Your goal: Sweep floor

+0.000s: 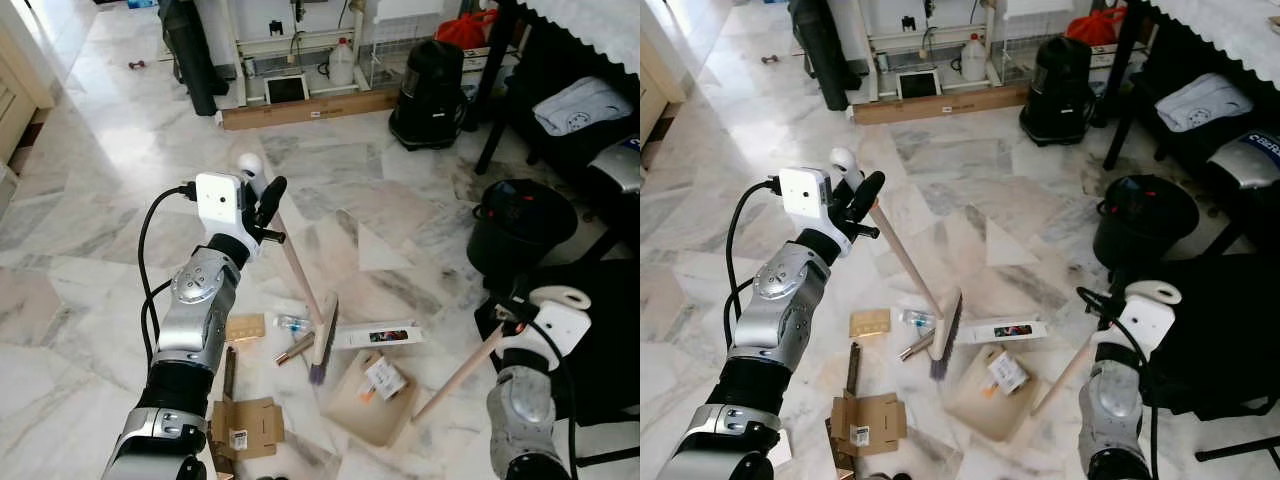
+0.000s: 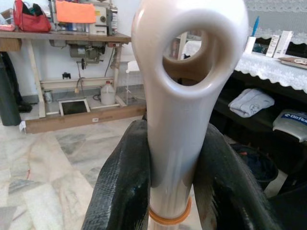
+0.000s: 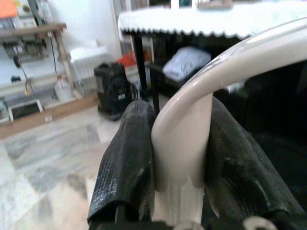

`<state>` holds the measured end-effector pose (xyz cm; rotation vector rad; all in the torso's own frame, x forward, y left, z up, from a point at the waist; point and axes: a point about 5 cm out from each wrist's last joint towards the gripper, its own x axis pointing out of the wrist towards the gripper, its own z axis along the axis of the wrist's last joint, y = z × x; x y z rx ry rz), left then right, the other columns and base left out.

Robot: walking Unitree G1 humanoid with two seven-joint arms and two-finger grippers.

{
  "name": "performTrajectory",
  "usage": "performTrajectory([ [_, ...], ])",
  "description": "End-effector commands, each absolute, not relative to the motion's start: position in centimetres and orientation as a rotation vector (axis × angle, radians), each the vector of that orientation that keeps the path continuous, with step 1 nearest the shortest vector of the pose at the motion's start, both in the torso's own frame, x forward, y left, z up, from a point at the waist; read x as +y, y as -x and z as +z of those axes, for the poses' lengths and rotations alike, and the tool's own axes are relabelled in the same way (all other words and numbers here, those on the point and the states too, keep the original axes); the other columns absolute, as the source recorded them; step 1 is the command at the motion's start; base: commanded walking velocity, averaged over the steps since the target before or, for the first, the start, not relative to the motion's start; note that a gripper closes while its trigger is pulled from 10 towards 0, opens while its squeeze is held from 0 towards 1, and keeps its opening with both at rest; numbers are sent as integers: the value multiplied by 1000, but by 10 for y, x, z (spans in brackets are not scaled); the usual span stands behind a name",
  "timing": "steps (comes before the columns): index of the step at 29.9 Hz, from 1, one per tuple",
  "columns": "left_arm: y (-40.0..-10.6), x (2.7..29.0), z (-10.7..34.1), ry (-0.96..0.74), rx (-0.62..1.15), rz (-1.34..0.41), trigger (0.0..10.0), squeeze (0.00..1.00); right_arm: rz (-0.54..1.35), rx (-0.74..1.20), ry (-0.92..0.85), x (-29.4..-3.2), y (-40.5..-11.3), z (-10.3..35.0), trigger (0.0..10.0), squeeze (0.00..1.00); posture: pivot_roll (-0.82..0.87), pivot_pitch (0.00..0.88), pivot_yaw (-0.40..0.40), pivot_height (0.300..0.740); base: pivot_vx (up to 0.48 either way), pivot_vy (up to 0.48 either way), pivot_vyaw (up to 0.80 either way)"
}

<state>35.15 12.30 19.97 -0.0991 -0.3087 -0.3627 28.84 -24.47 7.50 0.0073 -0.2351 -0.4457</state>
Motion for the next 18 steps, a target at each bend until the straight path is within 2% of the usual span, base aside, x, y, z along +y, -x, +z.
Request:
performTrajectory([
  [1,-350,122,205,88,-349,-374,10000,0,-466,-312,-1,-251,-286,87,10000,0,103,96,48,740,0,0,0],
  [10,-350,119,201,86,-346,-373,10000,0,-474,-428,-28,-253,-284,112,10000,0,94,84,42,740,0,0,0],
  [18,-346,113,189,9,-359,-346,10000,0,-455,-497,-116,-242,-284,133,10000,0,70,53,27,740,0,0,0],
])
